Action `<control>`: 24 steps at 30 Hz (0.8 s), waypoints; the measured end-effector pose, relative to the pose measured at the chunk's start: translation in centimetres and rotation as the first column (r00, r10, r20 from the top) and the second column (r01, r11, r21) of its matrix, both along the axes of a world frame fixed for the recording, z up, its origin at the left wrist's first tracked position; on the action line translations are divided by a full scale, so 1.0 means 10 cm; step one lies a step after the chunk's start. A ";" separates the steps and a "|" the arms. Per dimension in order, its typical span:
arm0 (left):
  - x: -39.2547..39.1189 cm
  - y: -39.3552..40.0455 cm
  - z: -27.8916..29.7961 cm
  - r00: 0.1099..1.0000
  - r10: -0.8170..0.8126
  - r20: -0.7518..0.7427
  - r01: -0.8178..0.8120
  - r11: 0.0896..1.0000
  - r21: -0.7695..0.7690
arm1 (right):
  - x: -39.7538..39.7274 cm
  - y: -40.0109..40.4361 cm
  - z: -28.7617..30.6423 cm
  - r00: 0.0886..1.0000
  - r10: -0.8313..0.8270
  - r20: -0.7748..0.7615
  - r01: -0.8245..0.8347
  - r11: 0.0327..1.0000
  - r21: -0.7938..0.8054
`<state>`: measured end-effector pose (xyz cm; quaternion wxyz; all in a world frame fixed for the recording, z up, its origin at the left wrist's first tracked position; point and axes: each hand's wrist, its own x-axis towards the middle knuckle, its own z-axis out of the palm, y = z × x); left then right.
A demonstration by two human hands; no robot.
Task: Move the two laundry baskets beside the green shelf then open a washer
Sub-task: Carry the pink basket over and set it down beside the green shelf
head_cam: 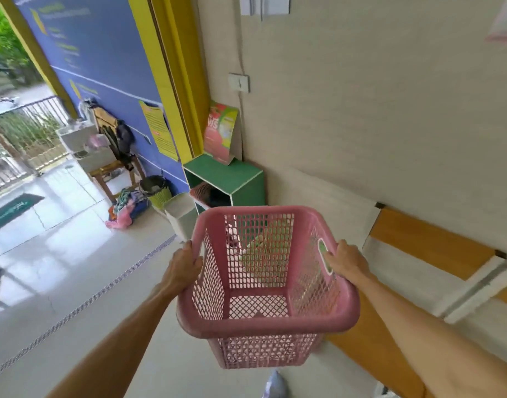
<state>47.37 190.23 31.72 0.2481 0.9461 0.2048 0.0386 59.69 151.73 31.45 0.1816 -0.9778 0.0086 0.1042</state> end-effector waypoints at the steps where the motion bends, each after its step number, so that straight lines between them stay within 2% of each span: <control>1: 0.28 0.02 0.00 1.000 -0.026 0.000 0.026 1.000 0.007 | 0.20 0.00 -0.01 1.000 -0.021 -0.004 0.021 1.000 -0.001; 7: 1.72 0.10 0.11 0.985 -0.170 0.037 0.169 0.985 0.029 | 1.10 0.00 -0.08 0.980 -0.196 -0.016 0.197 0.979 0.055; 10: 2.25 0.11 0.09 0.968 -0.250 0.008 0.249 0.967 0.050 | 1.34 -0.04 -0.15 0.956 -0.292 -0.002 0.291 0.952 0.091; 16: 3.06 0.05 -0.15 0.928 -0.370 -0.051 0.371 0.928 0.018 | 1.64 -0.05 -0.37 0.905 -0.422 -0.056 0.426 0.896 0.121; 19: 3.46 0.05 -0.33 0.890 -0.446 -0.099 0.447 0.894 -0.006 | 1.75 0.00 -0.53 0.880 -0.461 -0.112 0.471 0.878 0.082; 24: 4.05 0.16 -0.64 0.814 -0.547 -0.197 0.547 0.835 -0.058 | 1.87 0.24 -0.73 0.775 -0.598 -0.202 0.621 0.780 0.075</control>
